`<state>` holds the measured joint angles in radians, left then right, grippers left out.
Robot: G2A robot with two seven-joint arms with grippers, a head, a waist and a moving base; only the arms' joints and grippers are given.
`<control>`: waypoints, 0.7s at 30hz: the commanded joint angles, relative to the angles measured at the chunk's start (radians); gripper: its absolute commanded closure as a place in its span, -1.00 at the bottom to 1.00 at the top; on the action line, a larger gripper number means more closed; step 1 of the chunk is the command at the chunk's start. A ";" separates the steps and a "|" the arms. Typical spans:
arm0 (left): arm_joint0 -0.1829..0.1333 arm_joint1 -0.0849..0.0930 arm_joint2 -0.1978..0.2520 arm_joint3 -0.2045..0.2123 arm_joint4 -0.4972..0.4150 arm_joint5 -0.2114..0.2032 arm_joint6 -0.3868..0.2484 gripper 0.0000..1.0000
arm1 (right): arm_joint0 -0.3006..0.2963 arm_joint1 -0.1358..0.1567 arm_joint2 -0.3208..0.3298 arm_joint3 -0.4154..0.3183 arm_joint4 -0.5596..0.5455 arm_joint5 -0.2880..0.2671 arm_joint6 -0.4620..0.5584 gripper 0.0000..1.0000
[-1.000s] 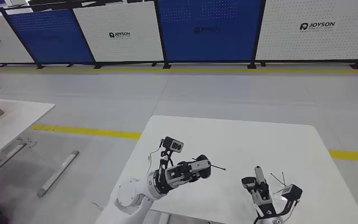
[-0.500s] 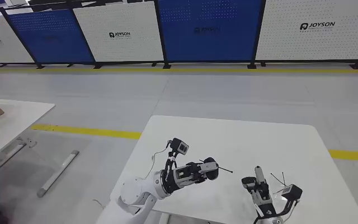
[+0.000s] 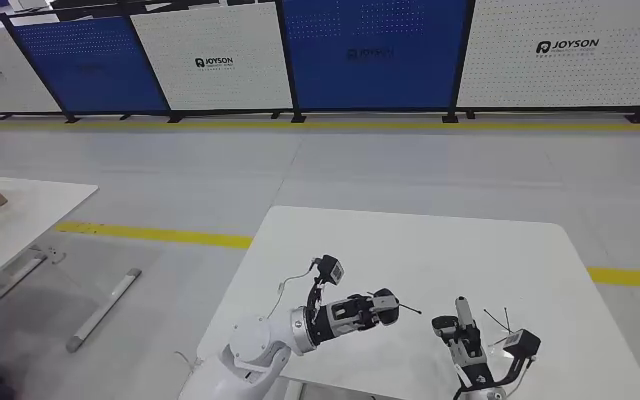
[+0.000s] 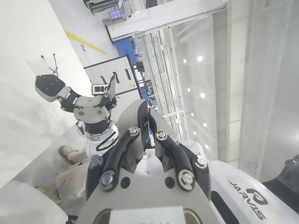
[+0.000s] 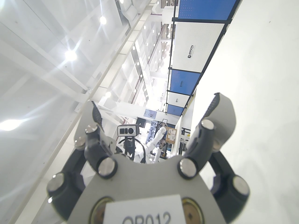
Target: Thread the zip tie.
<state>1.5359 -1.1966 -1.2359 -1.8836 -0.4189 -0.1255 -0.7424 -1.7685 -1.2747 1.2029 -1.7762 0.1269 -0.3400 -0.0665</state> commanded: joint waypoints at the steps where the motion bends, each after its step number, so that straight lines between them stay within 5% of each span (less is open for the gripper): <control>1: 0.000 0.000 0.000 0.000 -0.001 0.000 -0.001 1.00 | 0.000 0.000 0.000 0.000 0.000 0.000 0.000 -1.00; 12: -0.006 0.000 0.014 0.007 0.019 0.009 0.022 1.00 | 0.000 0.000 0.000 0.000 0.000 0.000 0.000 -1.00; 21: -0.037 0.003 0.043 0.098 0.075 0.053 0.080 1.00 | 0.000 0.000 0.000 0.000 0.000 0.000 0.000 -1.00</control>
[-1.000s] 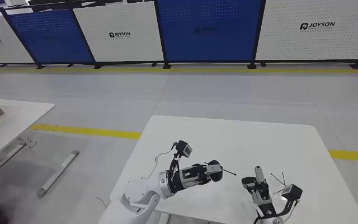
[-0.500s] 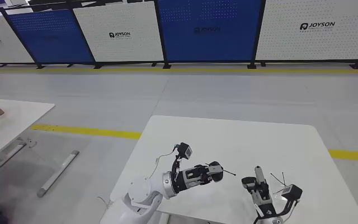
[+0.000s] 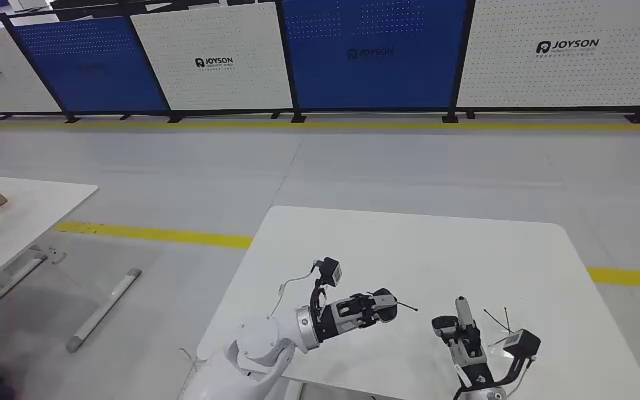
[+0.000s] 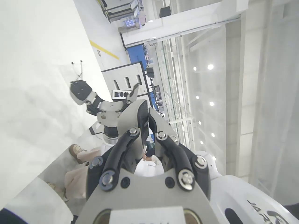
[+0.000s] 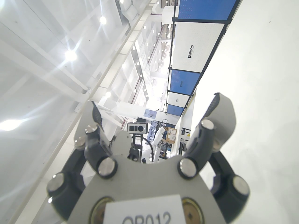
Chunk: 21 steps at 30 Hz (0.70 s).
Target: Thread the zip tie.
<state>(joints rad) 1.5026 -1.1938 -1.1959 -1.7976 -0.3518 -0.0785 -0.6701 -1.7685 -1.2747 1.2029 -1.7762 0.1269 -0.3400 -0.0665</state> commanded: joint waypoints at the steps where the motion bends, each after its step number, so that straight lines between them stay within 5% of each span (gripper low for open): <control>1: -0.006 0.001 0.005 0.023 0.022 0.009 0.025 1.00 | 0.000 0.000 0.000 0.000 0.000 0.000 0.000 -1.00; 11: -0.034 0.000 0.048 0.122 0.042 0.038 0.057 1.00 | 0.000 0.000 0.000 0.000 0.000 0.000 0.000 -1.00; 21: -0.036 -0.001 0.057 0.123 0.033 0.031 0.089 1.00 | 0.000 0.000 0.000 0.000 0.000 0.000 0.000 -1.00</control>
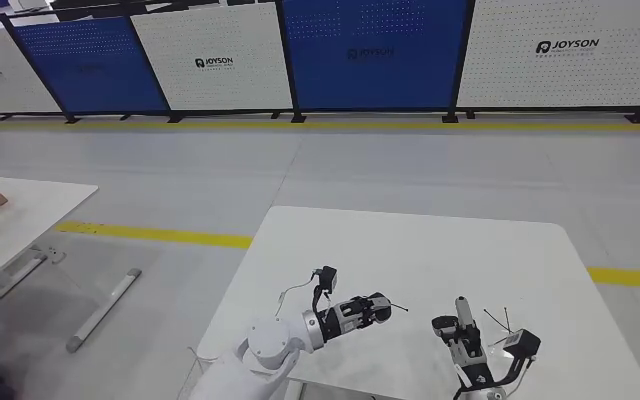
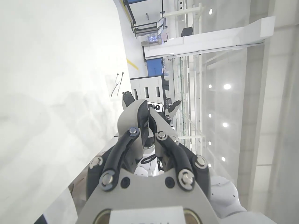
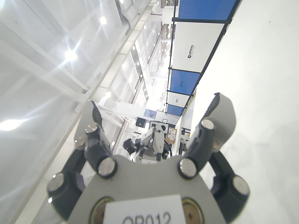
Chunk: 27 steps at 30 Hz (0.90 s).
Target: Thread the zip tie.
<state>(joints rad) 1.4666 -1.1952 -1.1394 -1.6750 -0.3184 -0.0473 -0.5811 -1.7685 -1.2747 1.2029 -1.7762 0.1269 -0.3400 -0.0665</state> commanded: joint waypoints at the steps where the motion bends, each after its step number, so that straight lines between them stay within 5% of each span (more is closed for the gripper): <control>1: 0.001 -0.001 0.002 -0.003 -0.005 -0.001 0.005 1.00 | 0.000 0.000 0.000 0.000 0.000 0.000 0.000 -1.00; 5: 0.014 0.001 -0.011 -0.039 -0.040 -0.065 0.009 1.00 | 0.000 0.000 0.000 0.000 0.000 0.000 0.000 -1.00; 10: 0.054 0.013 -0.081 -0.105 -0.070 -0.152 0.006 1.00 | 0.000 0.000 0.000 0.000 0.000 0.000 0.000 -1.00; 19: 0.149 0.033 -0.199 -0.222 -0.219 -0.283 -0.102 1.00 | 0.000 0.000 0.000 0.000 0.000 0.000 0.000 -1.00; 27: 0.171 0.038 -0.241 -0.256 -0.285 -0.293 -0.167 1.00 | 0.000 0.000 0.000 0.000 0.000 0.000 0.000 -1.00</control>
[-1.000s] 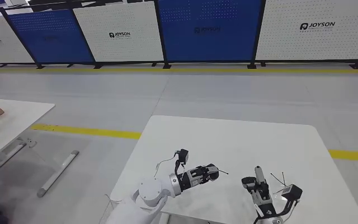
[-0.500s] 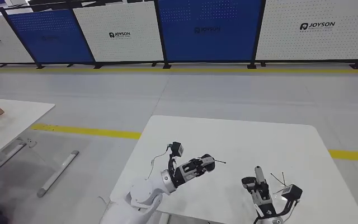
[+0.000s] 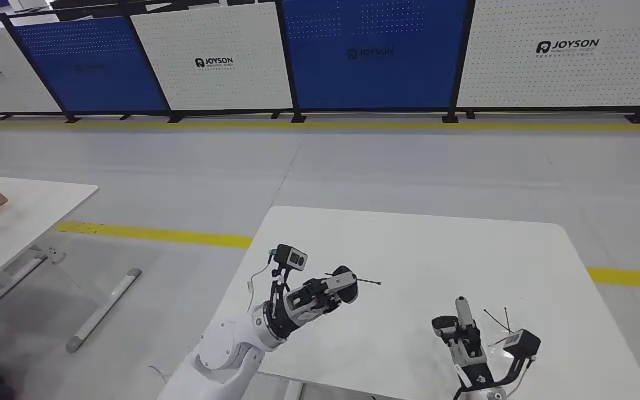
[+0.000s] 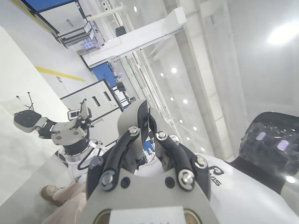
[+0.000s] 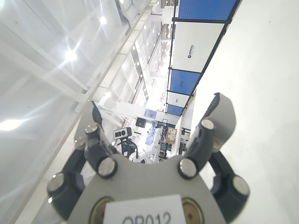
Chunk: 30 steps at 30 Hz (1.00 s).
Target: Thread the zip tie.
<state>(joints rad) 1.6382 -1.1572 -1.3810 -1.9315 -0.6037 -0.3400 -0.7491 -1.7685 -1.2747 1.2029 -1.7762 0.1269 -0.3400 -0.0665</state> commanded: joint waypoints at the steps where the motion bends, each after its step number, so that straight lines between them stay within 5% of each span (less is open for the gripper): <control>1: 0.000 0.000 0.001 0.001 0.001 0.000 0.001 1.00 | 0.000 0.000 0.000 0.000 0.000 0.000 0.000 -1.00; 9: -0.002 -0.001 0.003 -0.002 0.000 0.001 0.008 1.00 | 0.000 0.000 0.000 0.000 0.000 0.000 0.000 -1.00; 14: 0.000 -0.007 -0.011 -0.046 -0.027 0.000 -0.023 1.00 | 0.000 0.000 0.000 0.000 0.000 0.000 0.000 -1.00; 17: 0.012 -0.009 -0.014 -0.040 0.062 0.000 0.003 1.00 | 0.000 0.000 0.000 0.000 0.000 0.000 0.000 -1.00; 26: -0.010 -0.013 0.045 0.029 0.163 0.019 0.083 1.00 | 0.000 0.000 0.000 0.000 0.000 0.000 0.000 -1.00; 30: -0.035 -0.014 0.070 0.079 0.235 0.111 0.158 1.00 | 0.000 0.000 0.000 0.000 0.000 0.000 0.000 -1.00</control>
<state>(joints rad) 1.6121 -1.1706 -1.3181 -1.8638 -0.3869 -0.2621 -0.6165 -1.7685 -1.2747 1.2029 -1.7762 0.1269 -0.3400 -0.0665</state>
